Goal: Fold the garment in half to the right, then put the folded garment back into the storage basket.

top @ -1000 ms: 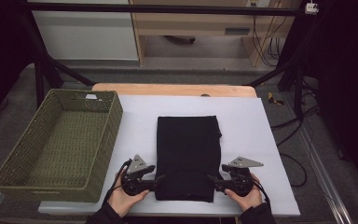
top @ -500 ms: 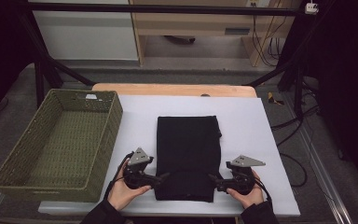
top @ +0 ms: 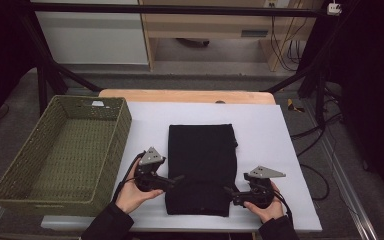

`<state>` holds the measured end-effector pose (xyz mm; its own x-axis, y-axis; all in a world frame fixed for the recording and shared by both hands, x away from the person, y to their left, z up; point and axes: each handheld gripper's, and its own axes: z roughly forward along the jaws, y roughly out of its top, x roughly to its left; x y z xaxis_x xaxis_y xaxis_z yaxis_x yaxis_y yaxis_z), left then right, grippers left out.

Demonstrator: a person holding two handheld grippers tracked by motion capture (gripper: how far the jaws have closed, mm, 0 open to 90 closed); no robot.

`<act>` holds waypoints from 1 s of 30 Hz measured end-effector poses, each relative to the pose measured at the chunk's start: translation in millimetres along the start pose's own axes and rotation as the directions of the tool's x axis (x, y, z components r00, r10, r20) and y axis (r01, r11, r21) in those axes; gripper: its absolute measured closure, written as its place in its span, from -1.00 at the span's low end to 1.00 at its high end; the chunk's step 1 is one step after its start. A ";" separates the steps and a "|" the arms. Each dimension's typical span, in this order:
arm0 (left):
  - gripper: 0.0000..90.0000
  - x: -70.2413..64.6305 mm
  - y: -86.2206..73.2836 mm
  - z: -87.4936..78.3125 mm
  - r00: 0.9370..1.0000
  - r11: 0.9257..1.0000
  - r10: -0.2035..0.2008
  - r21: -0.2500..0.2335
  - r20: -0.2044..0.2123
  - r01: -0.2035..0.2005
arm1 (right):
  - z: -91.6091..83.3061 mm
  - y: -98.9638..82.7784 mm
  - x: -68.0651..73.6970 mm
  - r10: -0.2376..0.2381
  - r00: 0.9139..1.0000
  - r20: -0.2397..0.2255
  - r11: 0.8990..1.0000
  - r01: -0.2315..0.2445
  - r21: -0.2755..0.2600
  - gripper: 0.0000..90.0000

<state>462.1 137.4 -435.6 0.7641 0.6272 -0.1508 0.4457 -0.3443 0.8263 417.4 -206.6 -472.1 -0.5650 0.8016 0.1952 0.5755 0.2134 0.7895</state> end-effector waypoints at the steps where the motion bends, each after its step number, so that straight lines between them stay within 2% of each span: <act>1: -0.96 1.5 2.1 0.7 1.000 1.000 -0.007 -0.002 0.002 0.007 | 0.2 0.0 -0.1 -0.006 1.000 -0.001 1.000 0.006 0.000 -0.90; 4: -0.96 6.3 6.7 2.0 1.000 0.999 -0.030 -0.012 -0.002 0.030 | 0.3 0.1 0.3 -0.006 1.000 -0.004 1.000 0.006 0.004 -0.90; 8: -0.96 11.5 10.9 5.2 1.000 1.000 -0.021 -0.006 -0.005 0.021 | 1.2 0.3 1.4 -0.014 1.000 -0.013 1.000 0.014 0.010 -0.91; 12: -0.97 15.4 15.0 9.2 1.000 1.000 -0.028 -0.006 -0.008 0.028 | 1.8 -0.1 1.1 -0.022 1.000 0.003 1.000 0.022 0.021 -0.92; 15: -0.97 18.8 18.9 12.7 0.999 0.999 -0.034 -0.002 -0.016 0.034 | 1.1 0.1 1.5 -0.016 1.000 -0.003 1.000 0.016 0.012 -0.93; 19: -0.97 23.7 25.2 16.0 0.999 0.999 -0.032 -0.003 -0.034 0.032 | 1.9 -0.1 1.8 -0.017 1.000 -0.005 1.000 0.017 0.019 -0.93; 28: -0.97 36.3 39.4 25.3 0.996 0.997 -0.076 -0.019 -0.053 0.075 | 1.8 -0.4 2.9 -0.015 1.000 -0.009 1.000 0.015 0.021 -0.93; 30: -0.97 39.0 42.6 27.3 0.995 0.997 -0.071 -0.025 -0.073 0.069 | 2.1 -0.5 2.8 -0.014 1.000 -0.006 1.000 0.014 0.025 -0.94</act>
<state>523.7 128.1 -421.1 0.6945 0.6995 -0.1684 0.4856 -0.2829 0.8271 416.8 -203.3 -473.2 -0.5766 0.7952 0.1874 0.5821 0.2389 0.7773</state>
